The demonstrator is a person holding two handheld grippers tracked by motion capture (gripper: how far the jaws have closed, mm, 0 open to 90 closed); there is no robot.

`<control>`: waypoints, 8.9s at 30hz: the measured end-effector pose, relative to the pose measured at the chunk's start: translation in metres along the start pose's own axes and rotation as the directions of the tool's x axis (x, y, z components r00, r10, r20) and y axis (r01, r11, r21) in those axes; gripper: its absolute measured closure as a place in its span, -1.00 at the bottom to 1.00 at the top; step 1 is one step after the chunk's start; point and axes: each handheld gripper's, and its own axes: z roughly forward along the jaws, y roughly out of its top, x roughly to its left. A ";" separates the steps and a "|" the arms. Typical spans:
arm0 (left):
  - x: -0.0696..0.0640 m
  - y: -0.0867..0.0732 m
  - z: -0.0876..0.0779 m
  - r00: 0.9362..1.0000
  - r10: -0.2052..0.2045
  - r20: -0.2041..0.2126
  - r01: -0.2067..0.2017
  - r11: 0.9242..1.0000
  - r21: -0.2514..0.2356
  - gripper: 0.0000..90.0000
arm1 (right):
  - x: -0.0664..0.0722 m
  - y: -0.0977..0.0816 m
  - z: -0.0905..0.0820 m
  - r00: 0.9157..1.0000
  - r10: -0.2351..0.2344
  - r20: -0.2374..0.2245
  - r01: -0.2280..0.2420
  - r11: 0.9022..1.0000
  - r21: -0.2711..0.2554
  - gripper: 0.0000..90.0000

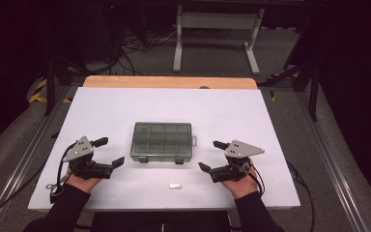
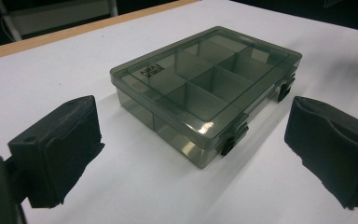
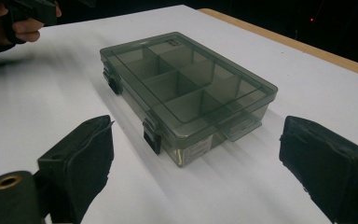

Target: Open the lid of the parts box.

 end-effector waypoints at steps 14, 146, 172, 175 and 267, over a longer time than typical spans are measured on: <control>0.010 0.005 0.026 0.999 -0.022 0.035 0.019 0.996 0.086 -0.85 | 0.000 0.011 0.028 0.998 0.014 -0.056 -0.010 0.997 0.073 -0.72; 0.007 -0.001 0.033 0.994 -0.030 0.103 0.015 0.990 0.138 0.95 | -0.002 0.003 0.051 0.999 0.003 -0.053 0.007 0.982 0.191 0.35; 0.004 0.002 0.026 0.995 -0.010 0.102 0.000 0.995 0.096 0.80 | -0.021 0.029 0.069 0.999 -0.017 -0.038 0.026 0.970 0.240 -0.26; 0.004 0.002 0.026 0.994 -0.014 0.109 0.005 0.996 0.088 0.74 | -0.024 0.033 0.068 0.999 -0.017 -0.036 0.024 0.973 0.230 -0.27; 0.019 -0.002 0.001 0.996 -0.061 0.068 0.067 0.994 -0.085 -0.72 | -0.125 0.079 0.141 0.992 0.097 0.082 -0.113 0.969 0.222 0.37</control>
